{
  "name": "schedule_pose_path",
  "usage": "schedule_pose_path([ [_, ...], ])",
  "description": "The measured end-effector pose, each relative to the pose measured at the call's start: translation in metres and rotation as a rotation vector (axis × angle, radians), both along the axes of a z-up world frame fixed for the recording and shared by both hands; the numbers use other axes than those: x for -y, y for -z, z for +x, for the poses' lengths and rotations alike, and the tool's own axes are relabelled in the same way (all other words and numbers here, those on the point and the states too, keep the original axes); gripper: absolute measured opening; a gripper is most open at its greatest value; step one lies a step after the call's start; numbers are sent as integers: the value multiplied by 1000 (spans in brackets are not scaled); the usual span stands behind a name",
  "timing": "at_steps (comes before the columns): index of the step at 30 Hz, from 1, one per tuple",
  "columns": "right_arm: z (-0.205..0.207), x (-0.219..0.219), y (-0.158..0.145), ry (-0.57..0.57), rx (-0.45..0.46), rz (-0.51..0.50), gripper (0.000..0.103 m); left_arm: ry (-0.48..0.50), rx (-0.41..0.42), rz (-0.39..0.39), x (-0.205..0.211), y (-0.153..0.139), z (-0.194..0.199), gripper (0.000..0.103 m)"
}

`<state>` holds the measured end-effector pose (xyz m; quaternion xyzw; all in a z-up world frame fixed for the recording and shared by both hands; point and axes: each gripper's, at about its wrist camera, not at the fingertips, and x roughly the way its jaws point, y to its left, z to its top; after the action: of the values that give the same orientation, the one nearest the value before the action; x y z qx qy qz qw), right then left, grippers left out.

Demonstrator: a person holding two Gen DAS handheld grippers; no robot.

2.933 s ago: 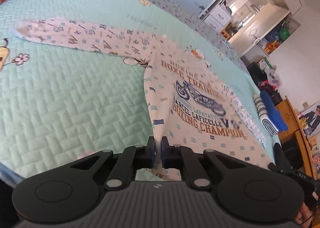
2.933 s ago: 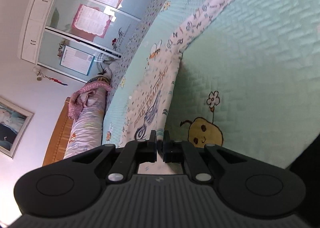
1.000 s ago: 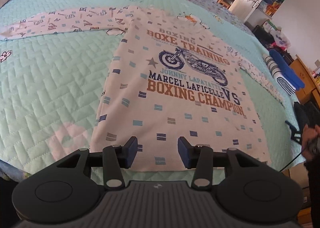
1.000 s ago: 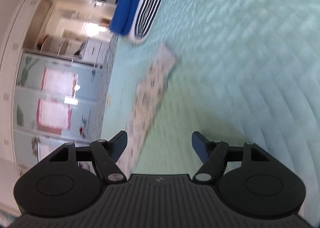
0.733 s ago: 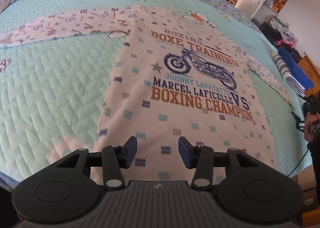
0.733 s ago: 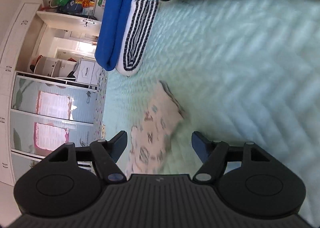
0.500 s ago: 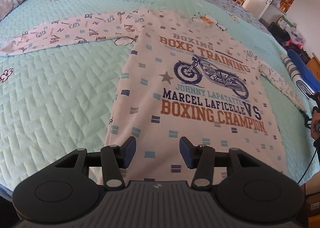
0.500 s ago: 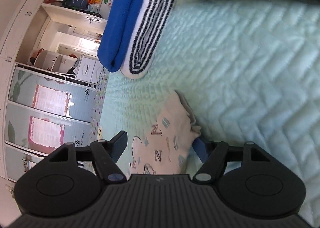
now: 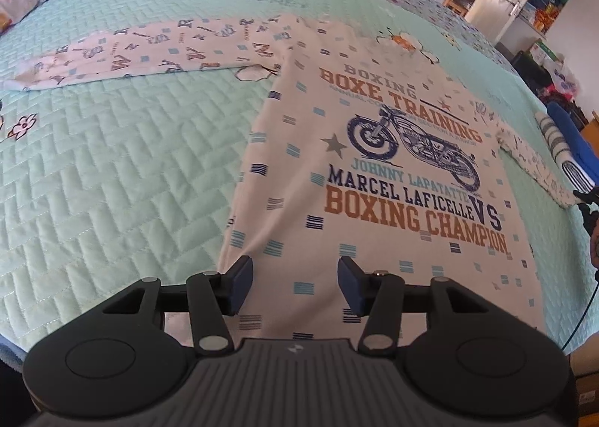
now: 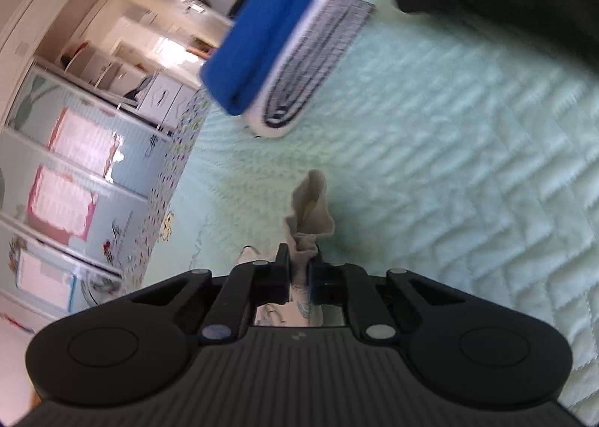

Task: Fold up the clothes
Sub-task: 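Lift the sleeve with the right gripper and lay it across the sweatshirt front, release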

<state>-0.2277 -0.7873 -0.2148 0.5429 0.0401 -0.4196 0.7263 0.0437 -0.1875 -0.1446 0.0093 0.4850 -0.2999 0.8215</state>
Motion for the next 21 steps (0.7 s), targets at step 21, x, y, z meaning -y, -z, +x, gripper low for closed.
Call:
schedule_pose_path([
  [21,112,-50,-110,-227,-178,-298,9,-54,-40,-121,-35,5,5,54],
])
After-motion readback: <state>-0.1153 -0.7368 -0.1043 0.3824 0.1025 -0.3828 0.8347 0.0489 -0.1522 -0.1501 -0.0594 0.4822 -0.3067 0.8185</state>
